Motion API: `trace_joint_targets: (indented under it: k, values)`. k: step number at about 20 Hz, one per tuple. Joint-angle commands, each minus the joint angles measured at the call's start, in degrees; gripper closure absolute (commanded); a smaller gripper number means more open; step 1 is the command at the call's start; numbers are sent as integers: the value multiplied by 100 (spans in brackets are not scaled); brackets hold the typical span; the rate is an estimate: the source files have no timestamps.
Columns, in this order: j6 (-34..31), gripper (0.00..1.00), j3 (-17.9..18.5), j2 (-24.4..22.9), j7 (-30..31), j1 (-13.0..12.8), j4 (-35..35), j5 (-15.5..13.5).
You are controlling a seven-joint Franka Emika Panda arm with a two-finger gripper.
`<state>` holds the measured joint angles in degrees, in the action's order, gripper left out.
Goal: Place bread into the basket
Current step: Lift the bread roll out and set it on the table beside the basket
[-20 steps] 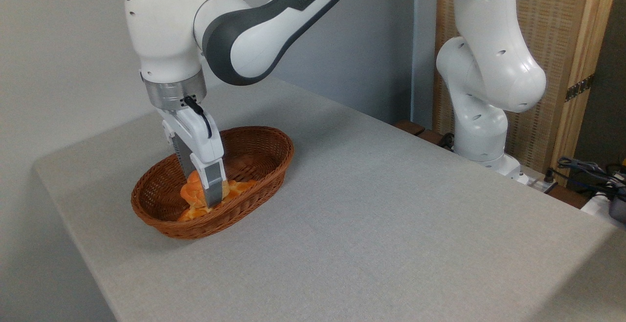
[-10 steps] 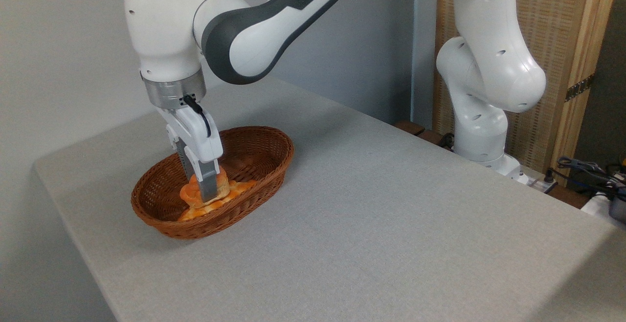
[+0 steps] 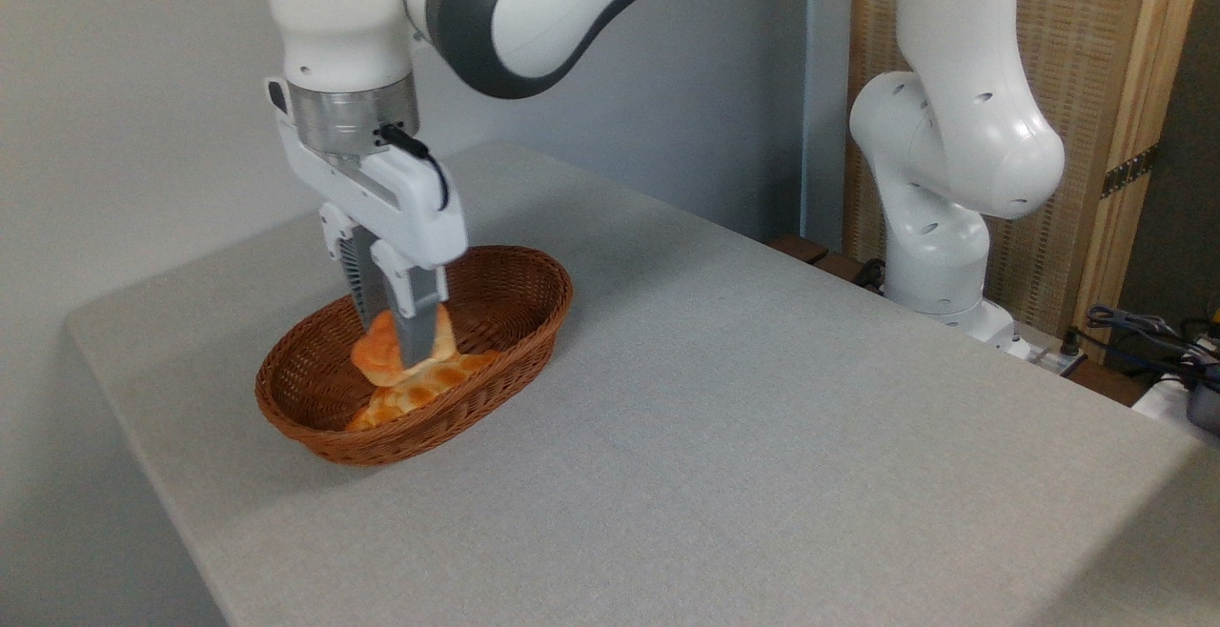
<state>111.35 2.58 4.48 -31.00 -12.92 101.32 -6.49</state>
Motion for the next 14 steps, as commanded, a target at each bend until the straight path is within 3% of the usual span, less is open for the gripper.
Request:
trace_joint_targets:
  k: [1, 3, 4, 6, 14]
  values:
    - [-271, 40, 549, -61, -377, -26, 229, 69]
    - [-421, 25, 840, -9, -748, -26, 291, 69]
    - [-500, 24, 911, 35, -906, -26, 335, 69]
    - [-518, 3, 929, 176, -1205, -9, 405, 78]
    - [-483, 0, 1026, 502, -1303, 18, 415, 78]
